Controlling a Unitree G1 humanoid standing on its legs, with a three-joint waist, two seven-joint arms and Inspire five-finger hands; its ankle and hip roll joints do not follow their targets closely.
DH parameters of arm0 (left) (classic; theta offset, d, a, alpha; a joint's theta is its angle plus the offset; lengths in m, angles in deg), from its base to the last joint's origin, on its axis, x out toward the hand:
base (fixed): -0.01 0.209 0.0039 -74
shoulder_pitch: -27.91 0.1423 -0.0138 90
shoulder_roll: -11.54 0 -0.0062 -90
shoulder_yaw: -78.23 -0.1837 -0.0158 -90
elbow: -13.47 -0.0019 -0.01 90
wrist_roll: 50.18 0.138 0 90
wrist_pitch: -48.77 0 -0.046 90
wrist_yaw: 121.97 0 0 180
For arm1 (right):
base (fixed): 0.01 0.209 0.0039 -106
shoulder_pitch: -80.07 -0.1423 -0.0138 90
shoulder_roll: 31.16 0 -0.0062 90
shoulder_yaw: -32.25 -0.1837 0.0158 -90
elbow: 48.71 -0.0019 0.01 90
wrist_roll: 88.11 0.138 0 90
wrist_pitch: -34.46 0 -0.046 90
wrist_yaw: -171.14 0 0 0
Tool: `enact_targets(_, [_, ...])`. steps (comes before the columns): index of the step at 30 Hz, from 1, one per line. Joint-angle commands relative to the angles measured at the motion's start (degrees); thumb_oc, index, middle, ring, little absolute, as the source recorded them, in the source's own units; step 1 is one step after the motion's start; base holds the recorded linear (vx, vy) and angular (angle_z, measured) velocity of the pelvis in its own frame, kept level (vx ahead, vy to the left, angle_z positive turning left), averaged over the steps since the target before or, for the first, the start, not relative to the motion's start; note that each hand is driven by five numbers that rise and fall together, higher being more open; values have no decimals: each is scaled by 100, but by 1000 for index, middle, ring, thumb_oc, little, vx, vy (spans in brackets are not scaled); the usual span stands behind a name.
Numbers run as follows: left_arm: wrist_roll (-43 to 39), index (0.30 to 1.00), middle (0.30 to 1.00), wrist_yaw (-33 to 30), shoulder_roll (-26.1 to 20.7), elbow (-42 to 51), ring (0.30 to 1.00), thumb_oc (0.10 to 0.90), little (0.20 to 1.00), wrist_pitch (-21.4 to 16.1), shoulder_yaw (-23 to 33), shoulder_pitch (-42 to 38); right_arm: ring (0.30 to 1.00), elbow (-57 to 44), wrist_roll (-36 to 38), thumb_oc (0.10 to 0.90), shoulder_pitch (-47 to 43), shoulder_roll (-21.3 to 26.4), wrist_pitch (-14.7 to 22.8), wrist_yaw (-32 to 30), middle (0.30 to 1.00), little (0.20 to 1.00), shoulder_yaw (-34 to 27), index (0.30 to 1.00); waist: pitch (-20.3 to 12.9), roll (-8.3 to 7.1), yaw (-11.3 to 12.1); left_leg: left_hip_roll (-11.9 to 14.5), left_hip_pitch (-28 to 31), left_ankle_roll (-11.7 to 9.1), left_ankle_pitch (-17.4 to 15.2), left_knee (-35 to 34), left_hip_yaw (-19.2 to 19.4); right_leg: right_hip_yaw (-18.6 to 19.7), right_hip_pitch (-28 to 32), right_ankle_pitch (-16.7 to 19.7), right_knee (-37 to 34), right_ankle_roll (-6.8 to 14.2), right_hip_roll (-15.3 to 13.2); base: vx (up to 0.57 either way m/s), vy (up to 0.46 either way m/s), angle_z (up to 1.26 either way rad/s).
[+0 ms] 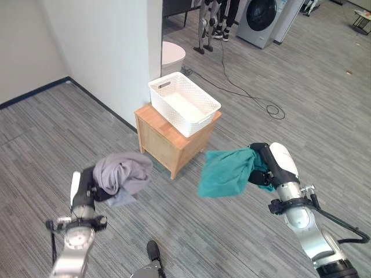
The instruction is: Pick up bed clothes into laundry basket.
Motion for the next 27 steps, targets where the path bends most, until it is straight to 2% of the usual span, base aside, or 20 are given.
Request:
enact_targets(1, [-22,300,300,-322,-510,565,300,400,300,-633,157,-521,300,554,120,400,-1780,346,187,-497,300,300,-103,300,-292,-127,192,759,613,-560,-609,-27,308,-1035,-166,1449,-887,-139,-217,388,36,6])
enact_targets(3, [-56,300,300,-301,-562,528,300,400,300,-652,63,-644,300,770,178,400,-2147,506,126,-531,300,300,11,300,-285,-147,241,774,723,-615,-732,-27,263,-1328,-291,1244,-1464,-248,-284,260,-23,15])
enact_targets(4, [-56,300,300,-301,-558,522,300,400,300,-653,67,-652,300,786,182,400,-2168,511,131,-536,300,300,23,300,-275,-138,223,781,725,-620,-733,-27,248,-1348,-271,1247,-1482,-252,-276,345,-72,27])
enact_targets(5, [-47,300,300,-263,-543,526,300,400,300,-637,-31,-695,300,874,185,400,-2355,670,43,-588,300,300,12,300,-278,-179,189,738,838,-659,-885,-27,94,-1328,-379,1079,-2362,-334,-109,250,-58,38])
enact_targets(7, [-47,300,300,-263,-541,526,300,400,300,-637,-30,-695,300,875,185,400,-2356,671,43,-588,300,300,14,300,-274,-177,184,740,841,-660,-885,-27,89,-1334,-370,1082,-2370,-335,-106,292,-82,64])
enact_targets(8, [-92,300,300,-214,-482,477,300,400,300,-652,-196,-881,300,970,123,400,-2583,781,-47,-681,300,300,28,300,-248,-199,115,720,958,-727,-1078,-27,-186,-904,-671,1198,-3363,-252,35,324,-114,62])
enact_targets(9, [-91,300,300,-215,-481,470,300,400,300,-654,-196,-894,300,980,124,400,-2600,784,-44,-685,300,300,33,300,-256,-203,107,717,926,-726,-1051,-27,-190,-908,-686,1236,-3394,-261,33,514,-188,110])
enact_targets(10, [-129,300,300,-205,-485,405,300,400,300,-665,-272,-1000,300,1044,89,400,-2768,876,-120,-712,300,300,70,300,-216,-179,90,746,1038,-770,-1141,-27,-370,-609,-1097,1366,-3491,-170,-20,185,-77,113])
enact_targets(12, [-124,300,300,-219,-506,335,300,400,300,-695,-311,-1072,300,1175,120,400,-2972,991,-151,-763,300,300,136,300,-206,-135,93,760,1143,-779,-1225,-27,-499,-538,-1316,1410,-3491,-130,-55,266,-105,111])
enact_targets(13, [-124,300,300,-220,-498,329,300,400,300,-698,-304,-1079,300,1195,126,400,-3001,998,-146,-769,300,300,156,300,-199,-122,75,765,1142,-779,-1227,-27,-512,-552,-1310,1406,-3491,-130,-54,249,-92,90])
enact_targets(14, [-112,300,300,-195,-505,308,300,400,300,-723,-337,-1125,300,1246,129,400,-3039,1118,-157,-766,300,300,186,300,-228,-187,35,685,1206,-767,-1300,-27,-577,-475,-1249,1388,-3491,-150,-65,233,-124,92])
enact_targets(15, [-153,300,300,-227,-528,240,300,400,300,-734,-322,-1142,300,1387,141,400,-3190,1215,-171,-741,300,300,267,300,-264,-244,99,640,1341,-800,-1355,-27,-618,-530,-1142,1492,-3491,-158,-118,230,-122,92])
enact_targets(17, [-166,300,300,-267,-527,177,300,400,300,-742,-300,-1146,300,1464,174,400,-3297,1301,-173,-767,300,300,299,300,-280,-254,97,636,1397,-799,-1360,-27,-655,-543,-1079,1516,-3491,-162,-119,183,-147,66])
enact_targets(22, [-183,300,300,-279,-488,61,300,400,300,-735,-78,-773,300,1451,142,400,-3716,1915,-196,-633,300,300,468,300,-510,-148,66,731,1631,-900,-1383,-27,-713,-637,-714,1520,-3491,-247,-54,224,-153,25])
enact_targets(26, [-230,300,300,-286,-360,18,300,400,300,-687,155,-471,300,1232,213,400,-3551,2182,-242,-620,300,300,187,300,-589,-49,-79,870,1622,-1040,-1252,-27,-699,-732,-598,1402,-3491,-334,37,96,-102,-7])
enact_targets(27, [-333,300,300,-256,-224,-22,300,400,300,-620,143,-469,300,1020,168,400,-2932,2376,-229,-670,300,300,-332,300,-484,-90,-240,982,1444,-1062,-735,85,-266,-1013,-351,1282,-3491,-384,-66,8,-82,-6])
